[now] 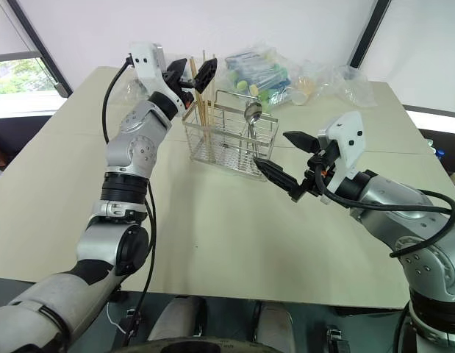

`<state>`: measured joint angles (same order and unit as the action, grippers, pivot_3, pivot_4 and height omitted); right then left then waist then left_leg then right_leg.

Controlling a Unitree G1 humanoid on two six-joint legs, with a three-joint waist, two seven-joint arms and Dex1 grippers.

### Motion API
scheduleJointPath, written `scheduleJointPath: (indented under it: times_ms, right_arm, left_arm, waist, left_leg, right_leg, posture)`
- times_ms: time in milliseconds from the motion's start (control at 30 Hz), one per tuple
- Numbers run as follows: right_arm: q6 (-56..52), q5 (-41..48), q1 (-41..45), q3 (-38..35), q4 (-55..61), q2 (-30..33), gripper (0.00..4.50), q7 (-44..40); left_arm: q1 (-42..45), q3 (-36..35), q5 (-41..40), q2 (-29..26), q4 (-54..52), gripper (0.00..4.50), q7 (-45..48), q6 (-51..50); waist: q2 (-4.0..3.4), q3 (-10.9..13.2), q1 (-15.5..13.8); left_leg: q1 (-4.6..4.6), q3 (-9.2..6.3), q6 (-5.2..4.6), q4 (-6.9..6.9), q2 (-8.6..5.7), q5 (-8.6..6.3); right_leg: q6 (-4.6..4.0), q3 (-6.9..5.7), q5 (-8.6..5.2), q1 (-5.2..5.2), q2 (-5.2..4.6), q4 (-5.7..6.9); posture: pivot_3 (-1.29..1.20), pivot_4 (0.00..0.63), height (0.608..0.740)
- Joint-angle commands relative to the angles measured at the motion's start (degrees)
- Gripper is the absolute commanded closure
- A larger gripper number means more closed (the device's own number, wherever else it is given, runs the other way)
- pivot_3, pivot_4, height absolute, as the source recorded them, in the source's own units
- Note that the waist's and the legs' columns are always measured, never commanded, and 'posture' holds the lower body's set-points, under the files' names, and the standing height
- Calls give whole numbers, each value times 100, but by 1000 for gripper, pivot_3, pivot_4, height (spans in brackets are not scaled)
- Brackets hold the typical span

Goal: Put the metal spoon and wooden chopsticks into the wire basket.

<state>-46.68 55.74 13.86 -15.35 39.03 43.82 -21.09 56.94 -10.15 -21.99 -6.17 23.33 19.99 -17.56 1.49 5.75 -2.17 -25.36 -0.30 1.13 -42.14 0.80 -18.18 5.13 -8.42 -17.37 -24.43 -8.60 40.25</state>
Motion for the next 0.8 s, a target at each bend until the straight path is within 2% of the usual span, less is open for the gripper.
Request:
scheduleJointPath:
  times_ms: [33,167,300,467,533,633,800]
  right_arm:
    - [125,-161,144,-38,-87,121,0,-171]
    - [341,-655,237,110,-560,329,0,-634]
    - [695,-1232,375,246,-1256,591,0,-1203]
    - [970,-1619,706,415,-1869,679,0,-1772]
    - [1060,-1748,832,539,-1992,663,0,-1961]
    - [1209,-1936,896,684,-1996,604,0,-2138]
    - [1149,-1886,950,743,-1808,461,0,-2294]
  left_arm:
    - [330,-91,-283,-588,-683,12,336,-667]
    - [456,48,-390,-2114,-1168,12,1460,-1509]
    - [93,398,0,-3747,-1462,12,2669,-1457]
    - [-766,323,39,-4943,-1835,12,3527,-1479]
    - [-1437,170,-32,-5291,-2279,12,3808,-1451]
    - [-2029,-68,-230,-5484,-2788,12,3949,-1582]
    - [-2348,-345,-426,-5608,-3290,12,3836,-1927]
  waist:
    - [-3,2,32]
    - [-15,11,173]
    - [-37,7,247]
    - [-47,13,271]
    - [-48,16,284]
    - [-43,22,257]
    - [-53,34,247]
  left_leg:
    - [2,1,0,0,0,0]
    - [3,-4,-1,5,4,0]
    - [9,0,-1,16,3,0]
    - [6,-1,-1,8,-1,0]
    - [5,0,-1,6,-1,0]
    - [1,-6,0,7,4,0]
    - [-1,-6,0,4,7,0]
  right_leg:
    - [0,1,0,0,1,0]
    - [-2,-2,-1,-5,7,4]
    - [-3,2,-2,-3,6,4]
    - [-3,3,-2,-2,0,-3]
    - [-4,5,-3,-5,-4,-3]
    - [-13,10,-8,-15,-8,-3]
    - [-11,10,-7,-12,-9,-1]
  posture:
    - [0,150,628]
    - [0,150,628]
    - [0,150,628]
    - [0,150,628]
    - [0,150,628]
    - [0,150,628]
    - [0,150,628]
